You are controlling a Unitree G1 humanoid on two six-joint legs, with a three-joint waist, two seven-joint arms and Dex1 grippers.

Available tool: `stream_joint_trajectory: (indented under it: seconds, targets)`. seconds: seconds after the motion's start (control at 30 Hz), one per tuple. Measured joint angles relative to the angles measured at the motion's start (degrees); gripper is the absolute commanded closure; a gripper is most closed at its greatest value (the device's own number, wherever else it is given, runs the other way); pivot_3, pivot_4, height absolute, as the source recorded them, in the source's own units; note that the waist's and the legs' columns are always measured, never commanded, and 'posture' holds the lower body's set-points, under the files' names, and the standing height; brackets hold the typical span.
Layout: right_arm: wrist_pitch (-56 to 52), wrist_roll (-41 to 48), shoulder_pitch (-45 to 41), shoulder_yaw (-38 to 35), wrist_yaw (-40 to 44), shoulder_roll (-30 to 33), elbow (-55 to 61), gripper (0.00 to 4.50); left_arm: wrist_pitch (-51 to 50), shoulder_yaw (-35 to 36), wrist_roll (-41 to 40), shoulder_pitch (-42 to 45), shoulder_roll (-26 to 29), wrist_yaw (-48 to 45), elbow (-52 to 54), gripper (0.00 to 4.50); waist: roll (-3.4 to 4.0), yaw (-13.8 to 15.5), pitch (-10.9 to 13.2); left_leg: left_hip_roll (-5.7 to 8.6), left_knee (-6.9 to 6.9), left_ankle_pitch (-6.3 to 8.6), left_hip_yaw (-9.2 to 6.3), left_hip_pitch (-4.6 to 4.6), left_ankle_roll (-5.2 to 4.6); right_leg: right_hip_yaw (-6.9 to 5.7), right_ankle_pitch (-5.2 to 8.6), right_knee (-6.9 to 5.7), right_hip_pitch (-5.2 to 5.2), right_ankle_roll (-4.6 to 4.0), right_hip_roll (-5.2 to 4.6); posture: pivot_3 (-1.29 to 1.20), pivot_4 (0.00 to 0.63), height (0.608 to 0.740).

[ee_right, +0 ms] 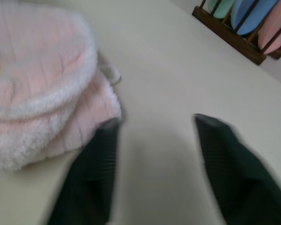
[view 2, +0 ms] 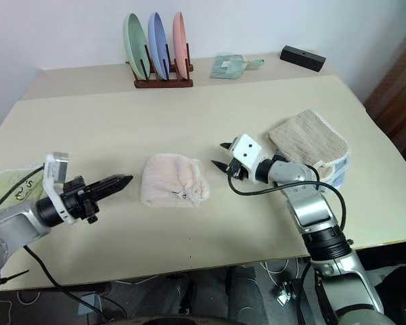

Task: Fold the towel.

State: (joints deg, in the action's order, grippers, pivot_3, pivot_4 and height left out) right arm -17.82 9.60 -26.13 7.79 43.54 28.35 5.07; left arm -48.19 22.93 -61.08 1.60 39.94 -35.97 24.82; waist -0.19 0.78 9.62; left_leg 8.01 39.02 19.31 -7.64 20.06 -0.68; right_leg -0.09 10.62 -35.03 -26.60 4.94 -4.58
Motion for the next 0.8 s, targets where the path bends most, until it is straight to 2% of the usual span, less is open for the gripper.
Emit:
stream_joint_trajectory:
  seconds: [0.07, 0.2, 0.3, 0.4, 0.47, 0.6, 0.8]
  targets:
    - [-3.92, 3.83, -1.64, -0.42, 0.69, -1.57, 3.71, 4.45, 1.86, -0.62, 3.31, 2.78, 0.11, 1.26, -0.71, 4.5, 0.0, -0.09, 0.0, -0.01, -0.01, 0.0, 0.0, -0.01, 0.0, 0.0, 0.0, 0.0, -0.01, -0.01, 0.01, 0.0, 0.15, 0.74]
    - [-10.45, 8.37, -3.9, -0.15, 0.86, -4.15, 7.36, 4.48, 5.01, -6.14, 9.94, 7.01, -1.58, 2.39, -2.37, 4.5, -0.01, 0.08, -0.02, 0.01, -0.02, 0.01, -0.02, -0.01, -0.02, -0.02, -0.01, 0.06, 0.05, 0.0, -0.01, 0.0, 0.15, 0.74]
    - [-12.77, 9.14, -3.89, 4.34, 1.88, -5.76, 7.31, 4.48, 6.85, -13.7, 16.04, 9.73, -3.87, 2.56, -4.49, 4.5, -0.03, 0.03, -0.03, 0.05, 0.01, 0.01, -0.02, 0.0, -0.02, -0.04, -0.01, 0.05, 0.04, 0.01, -0.05, 0.0, 0.15, 0.74]
    - [-12.1, 6.81, -3.57, 9.14, 2.16, -8.18, 2.44, 4.48, 8.49, -20.14, 20.29, 10.55, -6.66, 1.52, -6.7, 4.5, -0.03, -0.21, -0.05, 0.03, -0.04, 0.01, -0.01, -0.05, -0.02, -0.03, -0.01, 0.03, 0.02, 0.0, -0.03, 0.0, 0.15, 0.74]
    - [-11.74, 5.3, -2.5, 11.56, 2.1, -9.33, -1.44, 4.48, 8.81, -22.24, 21.61, 10.32, -7.89, 0.79, -8.05, 4.5, -0.03, -0.27, -0.05, 0.02, -0.03, 0.01, -0.01, 0.04, -0.01, -0.03, -0.01, -0.02, -0.09, 0.0, -0.02, 0.0, 0.15, 0.74]
    - [-8.1, 2.12, -1.5, 13.21, 1.39, -9.99, -8.65, 4.48, 11.97, -24.52, 27.04, 8.35, -6.83, -1.3, -11.15, 4.5, 0.0, -0.25, -0.06, 0.03, -0.02, 0.0, 0.01, 0.03, -0.01, -0.02, -0.01, -0.02, -0.08, 0.0, -0.02, 0.0, 0.15, 0.74]
    - [-3.34, 0.16, -1.49, 13.16, 0.85, -11.35, -12.48, 4.48, 16.22, -24.34, 30.25, 7.58, -10.04, -1.44, -15.76, 4.5, -0.03, -0.13, -0.1, 0.02, -0.05, 0.02, 0.0, -0.57, -0.02, -0.03, 0.0, -0.01, 0.56, 0.01, -0.01, 0.0, 0.15, 0.74]
